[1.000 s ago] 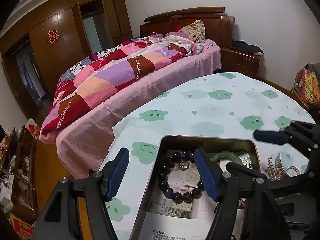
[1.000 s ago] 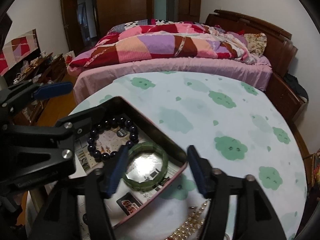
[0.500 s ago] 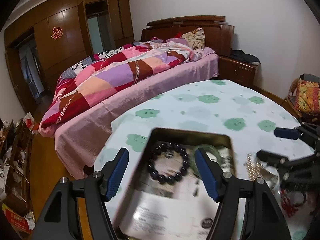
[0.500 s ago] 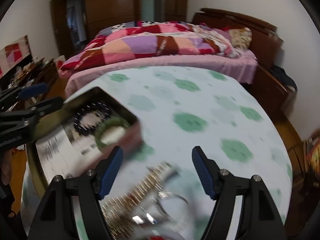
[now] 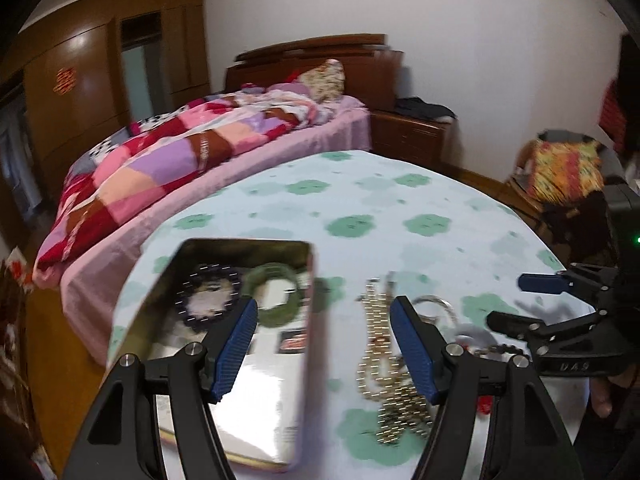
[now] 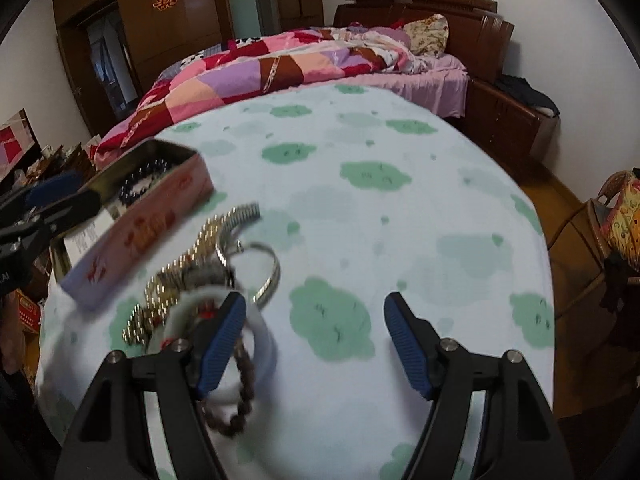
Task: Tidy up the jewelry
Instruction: 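Grasp the silver watch by its band with the left gripper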
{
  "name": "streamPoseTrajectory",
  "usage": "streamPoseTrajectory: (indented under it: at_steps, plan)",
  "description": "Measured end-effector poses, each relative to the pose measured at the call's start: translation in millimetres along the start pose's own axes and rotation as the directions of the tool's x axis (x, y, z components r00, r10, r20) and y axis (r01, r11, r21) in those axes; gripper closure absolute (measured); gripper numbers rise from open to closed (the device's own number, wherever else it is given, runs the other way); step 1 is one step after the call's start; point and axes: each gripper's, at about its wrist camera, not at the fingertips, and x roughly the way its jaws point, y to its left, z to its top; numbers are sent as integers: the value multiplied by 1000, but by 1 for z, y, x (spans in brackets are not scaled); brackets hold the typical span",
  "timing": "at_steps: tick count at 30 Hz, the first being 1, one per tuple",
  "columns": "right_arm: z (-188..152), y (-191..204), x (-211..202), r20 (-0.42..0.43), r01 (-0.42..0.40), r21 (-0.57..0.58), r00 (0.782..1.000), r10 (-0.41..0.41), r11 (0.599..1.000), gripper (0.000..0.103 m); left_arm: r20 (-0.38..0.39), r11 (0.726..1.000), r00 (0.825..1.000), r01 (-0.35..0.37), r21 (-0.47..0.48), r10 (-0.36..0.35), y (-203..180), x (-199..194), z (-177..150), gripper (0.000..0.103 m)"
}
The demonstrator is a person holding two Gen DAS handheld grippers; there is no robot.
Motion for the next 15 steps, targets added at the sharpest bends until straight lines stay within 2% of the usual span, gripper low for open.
streamPoseTrajectory:
  at_steps: [5, 10, 13, 15]
  plan:
    - [-7, -6, 4, -5, -13, 10, 1000, 13, 1000, 43, -34, 998, 999, 41, 51, -39, -24, 20, 1, 34]
    - [-11, -12, 4, 2, -16, 28, 1000, 16, 999, 44, -70, 992, 995, 80, 93, -73, -43, 34, -2, 42]
    - [-13, -14, 4, 7, -14, 37, 1000, 14, 999, 44, -90, 990, 992, 94, 109, -84, -49, 43, -4, 51]
    - [-14, -12, 4, 7, -16, 33, 1000, 15, 999, 44, -112, 988, 990, 104, 113, -91, -52, 50, -5, 62]
